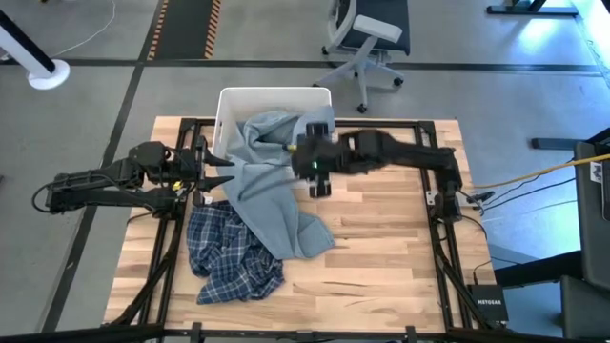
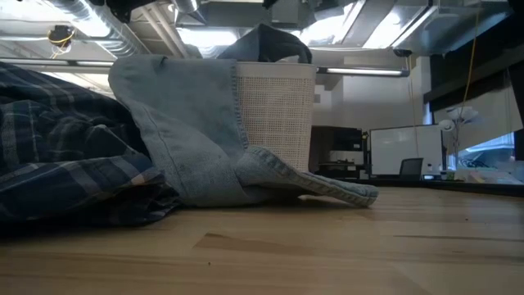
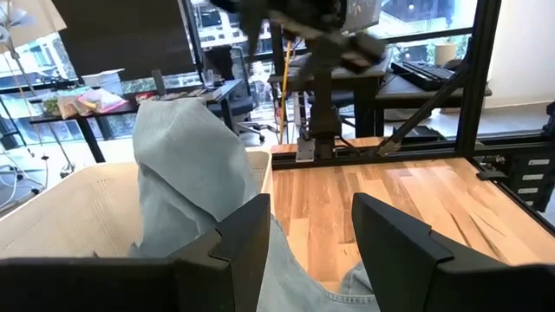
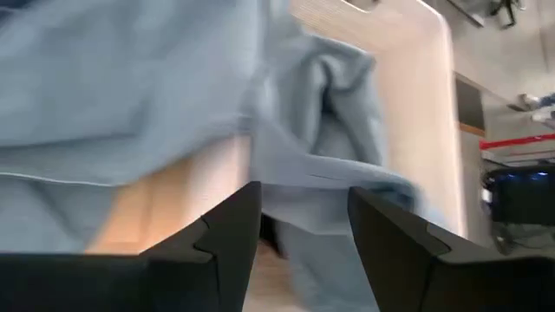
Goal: Sort clothes
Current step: Put the blue pants into the white bin
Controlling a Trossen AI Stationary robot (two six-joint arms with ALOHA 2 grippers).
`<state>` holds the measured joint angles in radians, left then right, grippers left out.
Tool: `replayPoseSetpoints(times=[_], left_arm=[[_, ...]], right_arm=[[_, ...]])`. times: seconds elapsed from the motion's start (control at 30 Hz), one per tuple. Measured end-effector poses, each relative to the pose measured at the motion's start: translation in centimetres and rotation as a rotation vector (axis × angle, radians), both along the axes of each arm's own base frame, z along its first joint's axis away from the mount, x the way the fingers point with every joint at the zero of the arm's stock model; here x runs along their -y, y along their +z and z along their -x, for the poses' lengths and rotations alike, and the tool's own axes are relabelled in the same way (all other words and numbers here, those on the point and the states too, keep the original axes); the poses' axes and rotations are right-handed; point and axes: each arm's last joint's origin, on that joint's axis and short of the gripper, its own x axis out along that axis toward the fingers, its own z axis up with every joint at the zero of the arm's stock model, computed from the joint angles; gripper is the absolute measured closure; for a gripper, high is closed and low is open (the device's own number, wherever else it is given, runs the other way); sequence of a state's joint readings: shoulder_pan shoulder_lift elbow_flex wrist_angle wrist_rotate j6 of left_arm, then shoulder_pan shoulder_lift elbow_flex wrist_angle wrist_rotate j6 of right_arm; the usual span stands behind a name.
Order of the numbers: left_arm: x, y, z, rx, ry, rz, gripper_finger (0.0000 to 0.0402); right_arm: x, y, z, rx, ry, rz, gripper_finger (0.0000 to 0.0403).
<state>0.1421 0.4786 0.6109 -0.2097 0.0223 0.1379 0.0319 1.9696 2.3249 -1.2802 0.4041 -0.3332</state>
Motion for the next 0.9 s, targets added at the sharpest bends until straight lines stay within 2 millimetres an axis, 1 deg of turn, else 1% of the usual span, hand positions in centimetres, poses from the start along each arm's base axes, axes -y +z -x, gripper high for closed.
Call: replayPoseSetpoints(times=[0.1,0.17,0.3,0.43,0.6,0.73,0.8,0.9], left_arm=[[0.0,-0.1,0.0,-0.010,0.000,0.001,0.0242],[0.0,-0.1,0.0,-0.011,0.000,0.002,0.0242],[0.0,-0.1,0.0,-0.011,0.000,0.001,0.0242],[0.0,-0.1,0.0,-0.011,0.000,0.005,0.0242],[0.0,-0.1,0.0,-0.010,0.001,0.009,0.0242],[0.0,-0.1,0.0,-0.010,0.000,0.010,0.0242],[0.0,-0.1,0.0,-0.010,0.001,0.009,0.0242],[0.0,-0.1,-0.1,-0.012,0.000,0.009,0.0242]], right_arm=[[-3.0,-0.5,0.0,0.005,0.021,-0.033,0.0210],[-5.2,-1.4,-0.1,-0.007,0.054,-0.041,0.0210],[-9.6,-4.7,-0.3,-0.081,0.111,-0.028,0.0210],[-12.8,-8.9,0.1,-0.146,0.124,0.027,0.0210],[-15.0,-14.7,0.5,-0.164,0.104,0.013,0.0210],[-16.3,-18.9,0.8,-0.153,0.155,-0.105,0.0210],[-16.5,-20.5,0.8,-0.133,0.170,-0.193,0.0210],[-16.7,-21.9,0.8,-0.096,0.165,-0.284,0.0210]])
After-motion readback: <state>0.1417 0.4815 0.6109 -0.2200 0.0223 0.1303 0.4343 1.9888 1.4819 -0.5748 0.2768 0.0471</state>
